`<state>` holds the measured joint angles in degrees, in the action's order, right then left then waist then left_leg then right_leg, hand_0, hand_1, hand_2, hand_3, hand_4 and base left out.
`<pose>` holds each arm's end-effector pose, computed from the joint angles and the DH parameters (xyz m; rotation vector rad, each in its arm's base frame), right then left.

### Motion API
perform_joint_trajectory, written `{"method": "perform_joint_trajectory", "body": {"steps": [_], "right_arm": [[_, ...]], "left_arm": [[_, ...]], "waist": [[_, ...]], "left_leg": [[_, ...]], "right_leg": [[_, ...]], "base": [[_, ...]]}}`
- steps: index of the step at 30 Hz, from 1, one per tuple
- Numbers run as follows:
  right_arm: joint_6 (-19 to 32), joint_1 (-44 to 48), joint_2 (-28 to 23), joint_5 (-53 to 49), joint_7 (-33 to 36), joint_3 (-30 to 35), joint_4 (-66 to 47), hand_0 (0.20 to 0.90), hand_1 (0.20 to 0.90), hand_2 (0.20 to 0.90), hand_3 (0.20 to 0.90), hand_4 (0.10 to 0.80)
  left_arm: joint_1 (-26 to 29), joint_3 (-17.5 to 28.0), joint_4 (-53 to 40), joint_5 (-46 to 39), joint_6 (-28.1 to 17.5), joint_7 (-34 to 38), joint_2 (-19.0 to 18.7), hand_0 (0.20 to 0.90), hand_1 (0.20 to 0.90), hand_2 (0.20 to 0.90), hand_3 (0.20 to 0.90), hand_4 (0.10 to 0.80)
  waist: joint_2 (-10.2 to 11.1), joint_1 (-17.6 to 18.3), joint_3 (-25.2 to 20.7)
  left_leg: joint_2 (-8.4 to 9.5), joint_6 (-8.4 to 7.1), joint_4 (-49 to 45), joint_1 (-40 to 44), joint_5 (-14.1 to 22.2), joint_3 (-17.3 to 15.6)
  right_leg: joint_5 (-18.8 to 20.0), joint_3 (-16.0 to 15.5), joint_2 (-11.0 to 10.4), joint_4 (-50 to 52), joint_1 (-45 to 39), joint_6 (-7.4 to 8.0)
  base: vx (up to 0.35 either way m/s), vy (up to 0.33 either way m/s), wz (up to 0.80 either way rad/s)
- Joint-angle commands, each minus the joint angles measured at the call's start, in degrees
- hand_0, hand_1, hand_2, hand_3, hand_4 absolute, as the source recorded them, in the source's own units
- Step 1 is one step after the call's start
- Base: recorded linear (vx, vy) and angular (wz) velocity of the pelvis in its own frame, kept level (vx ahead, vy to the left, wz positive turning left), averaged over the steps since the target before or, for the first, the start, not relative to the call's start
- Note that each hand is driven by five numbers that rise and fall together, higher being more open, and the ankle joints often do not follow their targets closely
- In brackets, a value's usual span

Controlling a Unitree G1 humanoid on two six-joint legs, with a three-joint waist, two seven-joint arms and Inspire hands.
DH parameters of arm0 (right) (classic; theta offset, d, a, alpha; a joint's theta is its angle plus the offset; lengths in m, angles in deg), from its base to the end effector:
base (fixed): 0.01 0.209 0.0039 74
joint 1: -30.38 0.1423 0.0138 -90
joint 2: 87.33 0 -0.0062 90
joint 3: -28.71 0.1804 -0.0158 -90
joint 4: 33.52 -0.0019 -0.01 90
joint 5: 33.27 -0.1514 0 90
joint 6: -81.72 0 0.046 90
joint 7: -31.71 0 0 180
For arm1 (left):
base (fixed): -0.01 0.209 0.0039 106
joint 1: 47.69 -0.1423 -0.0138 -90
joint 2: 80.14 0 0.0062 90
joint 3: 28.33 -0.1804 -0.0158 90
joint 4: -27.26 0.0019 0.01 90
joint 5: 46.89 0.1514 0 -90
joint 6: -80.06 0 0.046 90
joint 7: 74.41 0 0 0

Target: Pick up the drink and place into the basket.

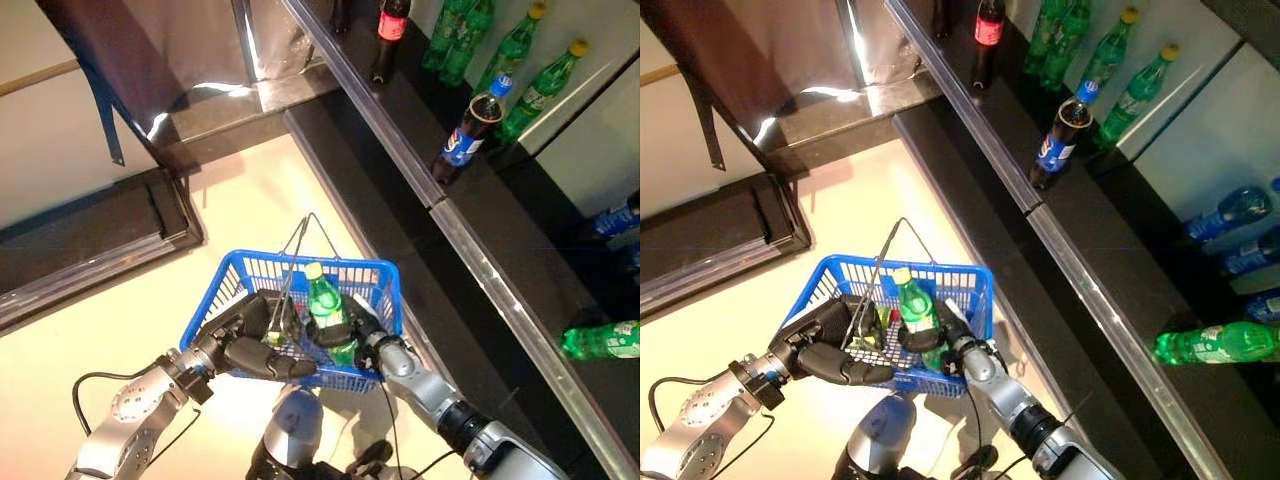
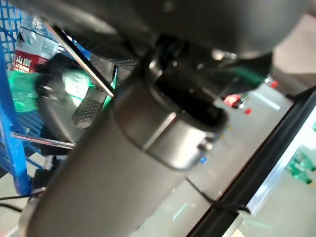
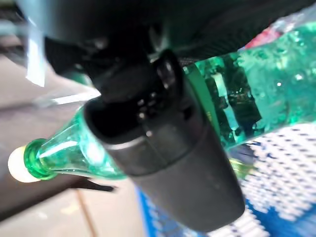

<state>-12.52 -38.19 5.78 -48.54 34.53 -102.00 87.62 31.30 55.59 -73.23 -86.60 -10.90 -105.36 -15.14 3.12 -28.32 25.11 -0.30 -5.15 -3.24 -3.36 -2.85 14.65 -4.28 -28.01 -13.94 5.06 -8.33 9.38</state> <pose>0.2400 -0.0805 -0.0082 -0.3118 0.3786 0.5402 0.1804 0.2412 0.0740 -0.0313 0.0937 -0.6864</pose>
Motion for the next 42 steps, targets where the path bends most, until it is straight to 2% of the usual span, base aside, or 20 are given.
{"method": "perform_joint_trajectory", "body": {"steps": [1, 4, 6, 11, 14, 18, 19, 20, 21, 22, 24, 25, 30, 34, 37, 38, 42], "right_arm": [[-2.4, -2.8, 0.4, 4.5, -8.1, -7.4, 1.8, 0.3, 0.3, 0.3, 0.2, 0.1], [-6.2, -1.5, 1.1, 8.6, -11.5, -9.0, 4.8, 0.3, 0.3, 0.3, 0.2, 0.1], [-10.8, 0.0, 2.4, 12.8, -14.7, -9.4, 9.3, 0.3, 0.3, 0.3, 0.2, 0.1], [-16.9, 2.1, 5.5, 15.9, -15.6, -9.3, 17.7, 0.3, 0.3, 0.3, 0.2, 0.1], [-18.0, 3.8, 7.8, 15.5, -13.9, -7.7, 24.2, 0.3, 0.3, 0.3, 0.2, 0.1], [-17.6, 3.8, 8.9, 14.5, -12.1, -6.5, 26.8, 0.3, 0.3, 0.3, 0.2, 0.1], [-17.4, 3.7, 9.0, 14.2, -11.7, -6.2, 27.1, 0.371, 0.371, 0.371, 0.282, 0.182], [-17.0, 3.4, 9.1, 13.0, -10.4, -5.7, 27.5, 0.596, 0.596, 0.596, 0.546, 0.446], [-16.9, 3.2, 9.2, 12.4, -9.6, -5.2, 27.4, 0.693, 0.693, 0.693, 0.658, 0.558], [-16.6, 2.9, 9.2, 11.5, -8.4, -4.8, 27.4, 0.9, 0.9, 0.9, 0.9, 0.8], [-16.0, 2.5, 9.1, 9.8, -6.4, -4.0, 27.1, 0.9, 0.9, 0.9, 0.9, 0.8], [-15.9, 2.3, 8.8, 8.6, -5.4, -3.4, 26.1, 0.9, 0.9, 0.9, 0.9, 0.8], [-14.1, 0.3, 7.3, 4.6, -0.2, -2.5, 19.1, 0.9, 0.9, 0.9, 0.9, 0.8], [-15.9, -3.1, 3.8, 1.6, 4.7, -1.1, 4.8, 0.9, 0.9, 0.9, 0.9, 0.8], [-15.3, -6.8, -0.6, -1.1, 7.2, -0.2, -8.9, 0.9, 0.9, 0.9, 0.9, 0.8], [-14.9, -7.3, -1.2, -1.2, 7.5, 0.1, -10.4, 0.9, 0.9, 0.9, 0.9, 0.8], [-15.0, -9.9, -7.1, -1.4, 7.9, 4.2, -23.9, 0.9, 0.9, 0.9, 0.9, 0.8]], "left_arm": [[9.3, 6.4, -20.7, -14.0, -13.4, -3.9, 7.6, 0.3, 0.3, 0.3, 0.2, 0.1], [9.6, 6.0, -21.5, -13.5, -12.1, -4.3, 7.7, 0.3, 0.3, 0.3, 0.2, 0.1], [9.9, 5.9, -22.1, -13.2, -11.3, -4.5, 7.9, 0.3, 0.3, 0.3, 0.2, 0.1], [10.8, 5.2, -23.7, -12.3, -8.8, -3.7, 9.5, 0.3, 0.3, 0.3, 0.2, 0.1], [11.7, 4.5, -24.6, -11.3, -6.8, -3.2, 10.7, 0.3, 0.3, 0.3, 0.2, 0.1], [12.2, 4.9, -25.2, -11.6, -4.8, -2.4, 10.8, 0.3, 0.3, 0.3, 0.2, 0.1], [12.2, 5.0, -25.3, -11.6, -4.7, -2.2, 10.9, 0.3, 0.3, 0.3, 0.2, 0.1], [12.4, 5.0, -25.3, -11.7, -4.0, -1.7, 10.9, 0.3, 0.3, 0.3, 0.2, 0.1], [12.4, 5.1, -25.3, -11.6, -3.8, -1.6, 11.0, 0.3, 0.3, 0.3, 0.2, 0.1], [12.4, 5.2, -25.3, -11.6, -3.6, -1.4, 11.0, 0.3, 0.3, 0.3, 0.2, 0.1], [12.4, 5.4, -25.2, -11.5, -3.6, -1.1, 10.8, 0.3, 0.3, 0.3, 0.2, 0.1], [12.4, 5.4, -25.0, -11.3, -3.6, -0.8, 10.7, 0.3, 0.3, 0.3, 0.2, 0.1], [12.2, 6.1, -23.6, -11.1, -3.7, 0.6, 9.8, 0.3, 0.3, 0.3, 0.2, 0.1], [10.6, 7.4, -21.0, -10.8, -4.6, 0.9, 9.1, 0.3, 0.3, 0.3, 0.2, 0.1], [8.9, 8.5, -18.0, -12.3, -4.5, 1.9, 9.8, 0.3, 0.3, 0.3, 0.2, 0.1], [8.6, 8.6, -17.5, -12.4, -4.4, 2.0, 10.0, 0.3, 0.3, 0.3, 0.2, 0.1], [5.8, 9.7, -13.2, -6.5, -9.4, 3.1, 10.5, 0.3, 0.3, 0.3, 0.2, 0.1]], "waist": [[-0.4, 0.1, -8.9], [-0.1, -0.6, -8.4], [-0.1, -1.3, -7.9], [-0.3, -2.2, -7.4], [-0.7, -2.8, -7.1], [-0.4, -3.1, -7.1], [-0.3, -3.1, -7.2], [-0.2, -3.1, -7.2], [-0.1, -3.0, -7.2], [0.0, -3.0, -7.2], [0.2, -2.8, -7.2], [0.2, -2.5, -7.2], [1.1, -1.5, -7.4], [2.3, -0.1, -7.5], [3.4, 1.6, -7.7], [3.6, 1.8, -7.7], [4.2, 4.0, -8.2]], "left_leg": [[-1.0, -0.8, -3.3, -1.8, 1.7, 1.6], [-0.77, -0.7, -3.3, -2.0, 1.4, 2.2], [-0.71, -0.55, -3.2, -2.1, 1.2, 2.5], [-0.36, -0.2, -2.9, -1.9, 0.9, 3.3], [-0.05, 0.06, -3.0, -2.0, 0.8, 3.7], [-0.03, 0.2, -2.8, -1.8, 0.8, 3.8], [-0.05, 0.22, -2.8, -1.7, 0.7, 3.8], [-0.13, 0.24, -2.6, -1.5, 0.7, 3.7], [-0.2, 0.26, -2.5, -1.4, 0.7, 3.7], [-0.27, 0.27, -2.4, -1.3, 0.7, 3.6], [-0.42, 0.34, -2.4, -1.2, 0.8, 3.4], [0.08, 0.61, -2.6, -1.8, -0.4, 3.6], [-0.56, 0.57, -2.4, -1.3, -0.2, 3.0], [-1.39, 0.42, -2.3, -0.5, 0.1, 2.1], [-2.29, 0.31, -2.3, 0.4, 0.6, 1.2], [-2.44, 0.29, -2.3, 0.6, 0.7, 1.0], [-3.45, 0.22, -2.4, 2.1, 1.5, -0.9]], "right_leg": [[-0.4, -0.2, 1.0, 2.0, -0.4, -2.55], [-0.3, -0.2, 1.2, 2.1, -0.2, -2.79], [-0.3, -0.4, 1.4, 2.2, -0.1, -2.99], [0.0, -0.6, 1.5, 2.2, -0.2, -3.14], [0.2, -0.8, 1.5, 2.3, -0.4, -3.11], [0.6, -0.6, 1.7, 2.1, -0.5, -2.91], [0.6, -0.5, 1.8, 2.1, -0.5, -2.88], [0.8, -0.4, 1.8, 1.9, -0.6, -2.79], [0.9, -0.3, 1.9, 1.8, -0.7, -2.74], [1.0, -0.3, 1.9, 1.7, -0.7, -2.67], [1.2, -0.2, 2.0, 1.6, -0.8, -2.6], [2.4, -0.8, 1.7, 1.4, -0.4, -2.75], [2.7, -0.3, 2.0, 1.2, -0.5, -2.47], [2.7, 0.3, 2.4, 1.2, -0.7, -2.42], [2.6, 1.0, 2.8, 1.4, -0.7, -2.42], [2.6, 1.1, 2.9, 1.5, -0.7, -2.42], [2.3, 2.3, 3.1, 2.0, -0.8, -2.27]], "base": [[-0.009, -0.033, 0.0], [-0.001, -0.039, 0.01], [0.002, -0.015, 0.01], [0.021, 0.001, 0.08], [0.043, 0.006, 0.14], [0.049, -0.001, 0.1], [0.053, 0.004, 0.08], [0.048, 0.004, 0.03], [0.054, 0.002, 0.01], [0.036, -0.002, -0.02], [0.002, 0.02, -0.01], [-0.025, 0.04, -0.01], [0.024, -0.018, 0.01], [0.039, -0.05, -0.04], [0.047, -0.064, -0.12], [0.068, -0.065, -0.23], [0.051, -0.013, -0.22]]}}
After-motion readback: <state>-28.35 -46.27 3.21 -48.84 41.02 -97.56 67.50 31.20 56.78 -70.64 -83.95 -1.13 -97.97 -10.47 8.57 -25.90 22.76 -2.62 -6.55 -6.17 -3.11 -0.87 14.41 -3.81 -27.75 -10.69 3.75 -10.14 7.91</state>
